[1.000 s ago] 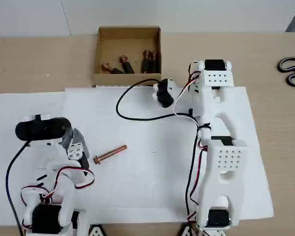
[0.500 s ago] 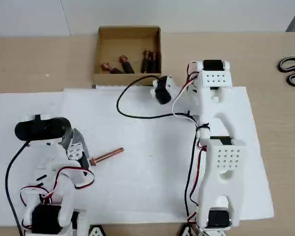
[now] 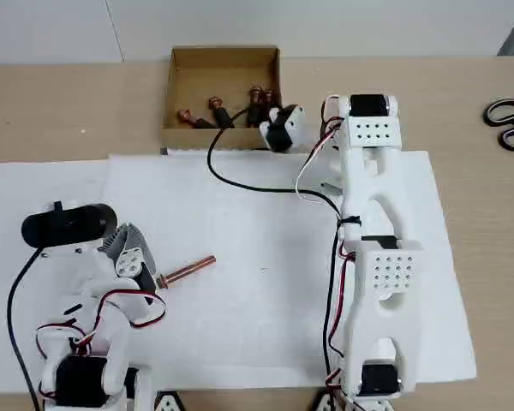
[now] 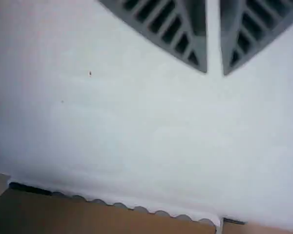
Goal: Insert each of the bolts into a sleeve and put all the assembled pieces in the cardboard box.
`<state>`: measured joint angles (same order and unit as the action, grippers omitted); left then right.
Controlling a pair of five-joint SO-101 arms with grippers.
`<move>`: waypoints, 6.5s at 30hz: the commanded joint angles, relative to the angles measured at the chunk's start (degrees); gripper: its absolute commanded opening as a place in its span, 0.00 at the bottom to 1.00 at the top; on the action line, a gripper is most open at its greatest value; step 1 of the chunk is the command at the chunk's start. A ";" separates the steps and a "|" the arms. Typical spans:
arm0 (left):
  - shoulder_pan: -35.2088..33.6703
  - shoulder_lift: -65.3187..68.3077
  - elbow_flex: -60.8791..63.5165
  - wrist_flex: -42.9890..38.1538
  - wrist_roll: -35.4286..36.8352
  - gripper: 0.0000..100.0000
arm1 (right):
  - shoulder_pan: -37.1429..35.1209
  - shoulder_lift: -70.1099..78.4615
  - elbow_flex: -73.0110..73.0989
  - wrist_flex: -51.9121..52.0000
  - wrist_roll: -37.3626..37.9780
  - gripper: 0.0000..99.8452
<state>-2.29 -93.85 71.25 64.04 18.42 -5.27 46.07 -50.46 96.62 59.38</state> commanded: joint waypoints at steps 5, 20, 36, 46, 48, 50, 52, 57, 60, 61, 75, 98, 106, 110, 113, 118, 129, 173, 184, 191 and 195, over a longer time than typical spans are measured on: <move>0.09 -0.44 -0.48 -0.09 0.44 0.01 | 0.22 -8.57 -2.37 1.71 -20.13 0.00; -8.88 0.00 -0.04 -10.64 6.15 0.01 | 3.03 -19.21 19.87 1.63 -38.68 0.00; -8.70 23.56 -21.23 -1.49 -0.97 0.01 | 14.55 -35.47 38.15 1.27 -37.98 0.00; -8.70 53.36 -56.75 18.46 12.04 0.01 | 15.08 -41.89 44.57 1.19 -37.54 0.00; -8.70 56.35 -59.91 21.01 16.79 0.01 | 15.08 -42.77 46.07 1.19 -37.54 0.00; -8.70 58.02 -61.05 22.86 20.22 0.01 | 15.16 -43.65 47.21 1.19 -37.54 0.00; -8.70 58.99 -61.14 24.35 22.07 0.01 | 15.16 -44.44 48.09 1.19 -37.54 0.00; -8.70 61.10 -61.05 27.60 31.82 0.01 | 15.16 -45.58 48.53 1.19 -37.89 0.00; -8.62 62.86 -61.05 30.07 36.75 0.01 | 15.16 -45.58 48.53 1.19 -37.98 0.00; -8.62 63.38 -61.05 30.51 38.95 0.01 | 15.16 -45.58 48.53 1.19 -37.98 0.00; -2.20 75.69 -60.70 36.31 52.48 0.01 | 15.16 -45.67 48.62 1.19 -40.53 0.00; 10.99 75.87 -53.49 35.08 50.90 0.15 | 15.16 -45.76 48.62 1.54 -41.23 0.00; 10.99 75.96 -50.07 35.08 49.14 0.15 | 15.25 -45.85 48.79 1.71 -41.23 0.00; 10.99 75.96 -47.43 33.41 49.14 0.15 | 15.25 -50.77 52.84 1.36 -41.23 0.00; 10.99 75.96 -45.14 30.95 47.91 0.15 | 15.08 -55.78 57.49 0.40 -41.05 0.00; 10.99 75.96 -41.19 26.64 47.65 0.15 | 15.08 -61.85 63.65 -1.10 -40.70 0.00; 10.99 75.96 -35.21 18.90 47.47 0.15 | 15.08 -63.96 65.14 -0.75 -40.70 0.00; 15.38 94.07 -44.70 18.11 46.59 0.15 | 15.08 -63.87 65.14 -0.92 -40.79 0.00; 16.79 94.15 -55.69 26.29 46.42 0.15 | 15.08 -63.69 65.14 -1.01 -40.79 0.00; 16.79 94.07 -55.78 33.41 45.63 0.15 | 15.08 -63.69 65.23 -0.84 -40.79 0.00; 16.44 93.98 -55.87 36.31 43.52 0.15 | 15.16 -63.69 65.23 -0.84 -40.79 0.00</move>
<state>14.24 1.01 17.89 97.80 62.99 9.23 -15.56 15.21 96.44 18.86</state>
